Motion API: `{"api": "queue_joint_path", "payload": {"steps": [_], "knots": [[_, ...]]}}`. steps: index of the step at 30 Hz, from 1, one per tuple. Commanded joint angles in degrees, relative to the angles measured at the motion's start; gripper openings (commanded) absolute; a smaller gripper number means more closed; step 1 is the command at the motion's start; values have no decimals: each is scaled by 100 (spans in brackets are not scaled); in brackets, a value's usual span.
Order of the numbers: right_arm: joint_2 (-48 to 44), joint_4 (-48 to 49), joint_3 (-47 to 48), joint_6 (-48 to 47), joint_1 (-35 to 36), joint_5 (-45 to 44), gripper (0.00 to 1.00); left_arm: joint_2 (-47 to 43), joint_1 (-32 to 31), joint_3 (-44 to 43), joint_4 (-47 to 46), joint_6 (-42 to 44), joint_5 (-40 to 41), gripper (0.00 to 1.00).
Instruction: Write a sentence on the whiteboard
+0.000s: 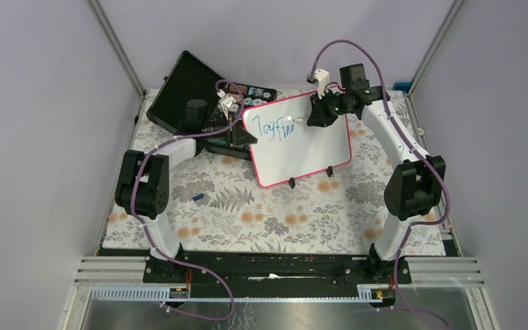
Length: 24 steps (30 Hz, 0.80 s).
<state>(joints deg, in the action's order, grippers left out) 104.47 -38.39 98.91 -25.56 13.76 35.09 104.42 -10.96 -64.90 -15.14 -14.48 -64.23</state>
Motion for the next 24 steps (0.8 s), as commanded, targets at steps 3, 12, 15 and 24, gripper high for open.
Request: {"api": "queue_joint_path", "payload": {"steps": [3, 12, 15, 24], "knots": [[145, 41, 312, 29, -49, -92, 0, -23, -55, -101, 19, 683, 200, 0], [-10, 42, 40, -34, -48, -59, 0, 8, -55, -128, 19, 683, 196, 0], [-55, 36, -61, -54, -48, -56, 0, -1, -55, -136, 19, 677, 206, 0], [-189, 38, -251, -102, -49, -48, 0, 23, -61, -142, 19, 666, 208, 0]]}}
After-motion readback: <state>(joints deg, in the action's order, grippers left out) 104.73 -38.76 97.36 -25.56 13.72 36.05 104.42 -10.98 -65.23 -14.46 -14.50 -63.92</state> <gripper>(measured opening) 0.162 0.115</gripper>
